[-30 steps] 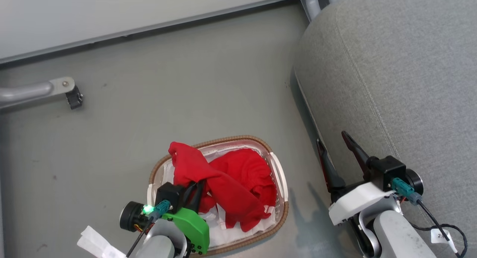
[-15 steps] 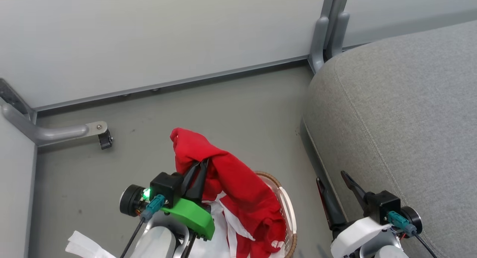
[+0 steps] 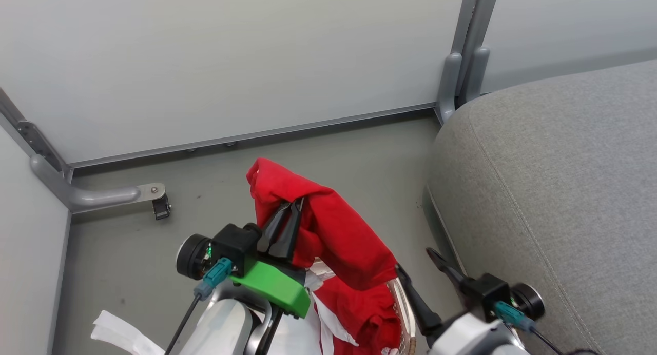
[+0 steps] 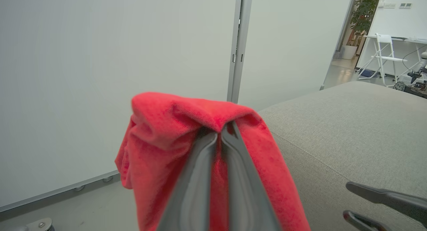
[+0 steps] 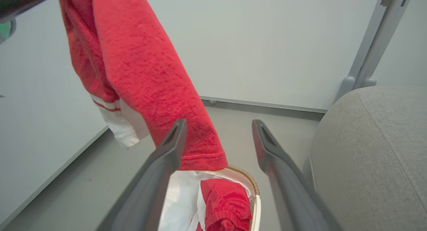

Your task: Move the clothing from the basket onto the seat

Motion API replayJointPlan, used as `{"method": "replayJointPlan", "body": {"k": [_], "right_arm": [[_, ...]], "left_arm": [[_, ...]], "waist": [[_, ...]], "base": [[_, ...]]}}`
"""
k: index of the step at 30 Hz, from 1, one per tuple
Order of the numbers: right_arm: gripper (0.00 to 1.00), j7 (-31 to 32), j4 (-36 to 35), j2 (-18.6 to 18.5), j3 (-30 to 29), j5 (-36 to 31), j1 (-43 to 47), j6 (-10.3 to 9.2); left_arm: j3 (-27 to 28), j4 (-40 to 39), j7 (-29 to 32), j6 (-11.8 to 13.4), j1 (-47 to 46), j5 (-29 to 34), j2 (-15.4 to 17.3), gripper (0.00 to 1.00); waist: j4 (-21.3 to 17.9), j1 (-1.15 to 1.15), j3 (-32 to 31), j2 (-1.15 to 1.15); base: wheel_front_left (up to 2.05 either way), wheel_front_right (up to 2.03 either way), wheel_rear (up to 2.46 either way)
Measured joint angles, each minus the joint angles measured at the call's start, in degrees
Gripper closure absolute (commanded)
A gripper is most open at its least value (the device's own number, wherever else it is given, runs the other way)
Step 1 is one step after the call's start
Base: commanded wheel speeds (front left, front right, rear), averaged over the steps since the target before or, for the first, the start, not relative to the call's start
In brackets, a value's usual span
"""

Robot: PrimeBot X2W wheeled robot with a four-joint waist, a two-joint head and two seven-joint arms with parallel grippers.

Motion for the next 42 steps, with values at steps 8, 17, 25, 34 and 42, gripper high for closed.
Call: {"method": "replayJointPlan", "body": {"k": [8, 17, 25, 34, 42], "right_arm": [[0.0, -0.1, 0.3, -1.6, 10.0, 0.9, -9.7, 0.0], [0.0, -0.1, 7.2, -0.2, 14.5, -0.3, -16.1, 0.0], [1.0, -0.1, 9.5, 1.4, 13.0, 1.6, -15.4, 0.0], [1.0, -0.1, 7.9, 1.8, 10.1, 2.5, -11.7, 0.0], [1.0, -0.1, 4.4, 1.7, 6.4, 3.5, -8.7, 0.01]], "left_arm": [[-3.5, 0.0, 0.0, 0.0, 0.0, -1.0, 0.0, 1.0], [-9.3, -0.5, 0.0, 0.0, -0.6, -4.0, 0.0, 1.0], [-10.3, -0.3, 0.0, 0.0, -0.6, -4.7, 0.0, 1.0], [-9.3, 0.4, 0.1, 0.4, 0.1, -4.4, 0.0, 0.59], [-7.8, 0.4, -0.1, 1.2, 0.2, -3.4, -0.1, 0.0]], "waist": [[1.5, 0.0, -0.2, 0.0], [5.1, 0.0, -0.4, 0.0], [6.6, 0.0, -0.8, 0.0], [3.9, 0.0, -0.9, 0.0], [-2.2, 0.0, -0.1, 0.0]], "base": [[0.0, 0.0, 0.0], [0.0, 0.0, 0.0], [0.0, 0.0, 0.0], [0.0, 0.0, 0.0], [0.0, 0.0, 0.0]]}}
